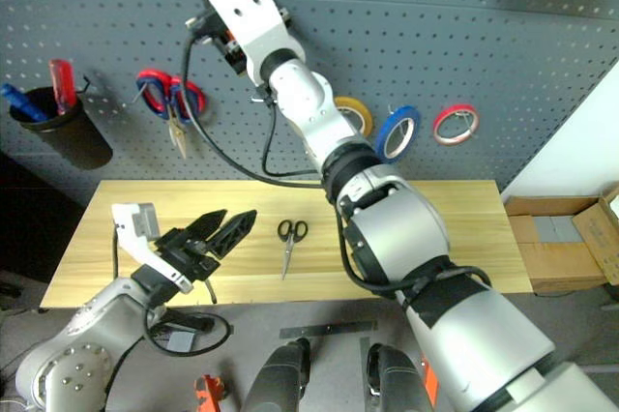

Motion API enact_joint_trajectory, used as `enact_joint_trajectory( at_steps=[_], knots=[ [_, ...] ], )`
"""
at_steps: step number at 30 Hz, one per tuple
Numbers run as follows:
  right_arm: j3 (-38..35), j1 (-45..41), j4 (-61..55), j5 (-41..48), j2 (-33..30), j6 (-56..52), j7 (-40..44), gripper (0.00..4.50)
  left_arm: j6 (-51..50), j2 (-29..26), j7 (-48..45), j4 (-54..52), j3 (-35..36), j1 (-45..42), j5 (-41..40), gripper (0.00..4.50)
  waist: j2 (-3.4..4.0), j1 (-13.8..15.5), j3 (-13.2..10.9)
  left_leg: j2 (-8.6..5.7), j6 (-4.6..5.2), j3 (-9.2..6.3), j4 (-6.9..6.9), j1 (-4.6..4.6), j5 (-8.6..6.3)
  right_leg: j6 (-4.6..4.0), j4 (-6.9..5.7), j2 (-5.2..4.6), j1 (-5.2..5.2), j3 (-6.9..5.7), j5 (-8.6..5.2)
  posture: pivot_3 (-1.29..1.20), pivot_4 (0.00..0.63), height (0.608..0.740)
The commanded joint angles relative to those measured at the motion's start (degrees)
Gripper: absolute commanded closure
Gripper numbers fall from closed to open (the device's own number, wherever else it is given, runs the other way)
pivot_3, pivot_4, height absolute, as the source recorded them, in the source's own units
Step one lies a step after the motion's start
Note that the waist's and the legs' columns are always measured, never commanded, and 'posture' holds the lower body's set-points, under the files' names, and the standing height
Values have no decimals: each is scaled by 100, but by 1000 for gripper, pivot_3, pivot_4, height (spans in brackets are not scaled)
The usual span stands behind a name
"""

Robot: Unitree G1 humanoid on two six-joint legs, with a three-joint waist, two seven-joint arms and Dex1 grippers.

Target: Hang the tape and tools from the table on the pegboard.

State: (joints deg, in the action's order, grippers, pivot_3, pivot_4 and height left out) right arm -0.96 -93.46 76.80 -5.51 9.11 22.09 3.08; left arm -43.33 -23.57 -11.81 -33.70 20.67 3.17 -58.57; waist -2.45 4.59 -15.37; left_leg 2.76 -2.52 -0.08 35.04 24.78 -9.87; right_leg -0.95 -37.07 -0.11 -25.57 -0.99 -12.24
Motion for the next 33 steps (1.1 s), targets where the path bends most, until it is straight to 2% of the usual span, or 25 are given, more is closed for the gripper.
enact_joint_trajectory(
  at_steps=[1,21,33],
  knots=[
    [-89,-170,-169,19,63,63,-117,1501,26,-18,126,-406,34,128,-245,0,-1,0,-22,0,0,0,0,0,0,0,0,0,0,0,0,283,304,740],
    [-203,-464,-231,101,-21,195,-340,1501,141,-145,152,-304,-8,163,-281,0,14,0,-89,2,0,-1,-2,3,0,-2,5,0,-5,-2,-2,277,294,740],
    [-147,-548,-283,-1,-86,327,-818,1501,163,-148,118,-234,-55,79,-233,0,9,22,-134,4,7,-5,-1,13,5,-2,4,0,-9,-11,-2,275,292,740]
  ],
)
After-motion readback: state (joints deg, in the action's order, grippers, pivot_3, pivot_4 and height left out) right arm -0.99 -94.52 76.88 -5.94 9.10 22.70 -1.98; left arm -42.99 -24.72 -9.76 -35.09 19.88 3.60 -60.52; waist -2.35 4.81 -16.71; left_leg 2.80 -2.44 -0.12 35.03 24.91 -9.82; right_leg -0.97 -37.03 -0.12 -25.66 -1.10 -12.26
